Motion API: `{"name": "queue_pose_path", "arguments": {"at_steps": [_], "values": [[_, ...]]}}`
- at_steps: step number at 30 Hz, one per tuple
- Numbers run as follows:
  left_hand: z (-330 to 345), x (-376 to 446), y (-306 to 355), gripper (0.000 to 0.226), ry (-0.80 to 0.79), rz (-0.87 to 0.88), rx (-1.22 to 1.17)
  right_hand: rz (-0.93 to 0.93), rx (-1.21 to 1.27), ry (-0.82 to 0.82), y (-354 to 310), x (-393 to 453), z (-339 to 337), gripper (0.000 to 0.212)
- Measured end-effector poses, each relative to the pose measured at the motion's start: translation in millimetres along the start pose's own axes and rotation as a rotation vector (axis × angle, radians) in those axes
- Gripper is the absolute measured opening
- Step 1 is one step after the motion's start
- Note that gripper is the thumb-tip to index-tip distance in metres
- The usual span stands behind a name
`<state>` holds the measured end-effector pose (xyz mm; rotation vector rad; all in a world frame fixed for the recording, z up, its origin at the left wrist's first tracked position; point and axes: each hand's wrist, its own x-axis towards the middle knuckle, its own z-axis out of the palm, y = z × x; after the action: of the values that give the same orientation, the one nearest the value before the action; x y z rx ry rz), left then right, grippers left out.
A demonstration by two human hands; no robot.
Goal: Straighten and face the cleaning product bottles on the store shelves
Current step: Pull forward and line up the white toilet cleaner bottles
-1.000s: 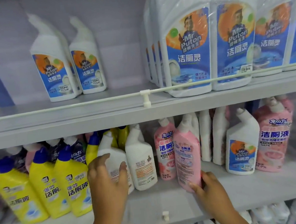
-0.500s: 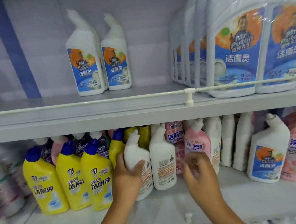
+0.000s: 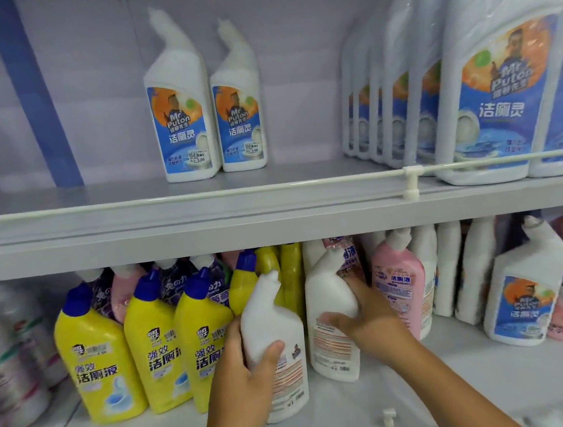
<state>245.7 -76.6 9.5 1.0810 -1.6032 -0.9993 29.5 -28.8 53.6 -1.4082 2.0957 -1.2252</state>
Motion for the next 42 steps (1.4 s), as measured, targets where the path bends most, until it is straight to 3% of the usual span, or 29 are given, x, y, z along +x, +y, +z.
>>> {"name": "queue_pose_path", "arguments": {"at_steps": [5,9,16,18,22,25,29,31,33,35,38,40,42], "values": [[-12,1,-17,0.059,-0.079,-0.06,-0.074,-0.012,0.159,0.007,13,-27,2,0.059],[-14,-3,-24,0.05,-0.161,-0.092,-0.064,0.027,0.261,-0.075,31,-46,11,0.056],[-18,-22,-8,0.041,-0.11,-0.141,-0.068,0.047,0.357,-0.082,37,-65,13,0.046],[-26,-37,1,0.049,-0.085,-0.139,-0.095,0.049,0.389,-0.059,37,-76,10,0.054],[-52,-63,42,0.09,-0.071,-0.143,-0.147,-0.057,0.513,0.026,17,-97,-11,0.076],[-63,-82,80,0.094,0.02,-0.022,-0.214,-0.132,0.611,-0.037,-12,-110,-34,0.078],[-84,-94,151,0.049,0.037,0.082,-0.31,-0.173,0.717,-0.072,-69,-128,-70,0.073],[-99,-87,183,0.067,-0.023,0.174,-0.299,-0.233,0.742,-0.051,-99,-135,-87,0.057],[-115,-77,208,0.076,-0.041,0.274,-0.308,-0.339,0.696,-0.036,-126,-135,-103,0.078],[-129,-61,231,0.065,-0.045,0.386,-0.323,-0.424,0.712,-0.018,-153,-130,-118,0.086],[-149,-32,272,0.036,-0.02,0.522,-0.321,-0.616,0.691,-0.02,-202,-113,-140,0.069],[-160,-9,296,0.041,0.001,0.576,-0.259,-0.671,0.652,0.033,-233,-92,-151,0.053],[-169,20,310,0.043,0.012,0.567,-0.213,-0.665,0.608,0.064,-260,-68,-155,0.05]]}}
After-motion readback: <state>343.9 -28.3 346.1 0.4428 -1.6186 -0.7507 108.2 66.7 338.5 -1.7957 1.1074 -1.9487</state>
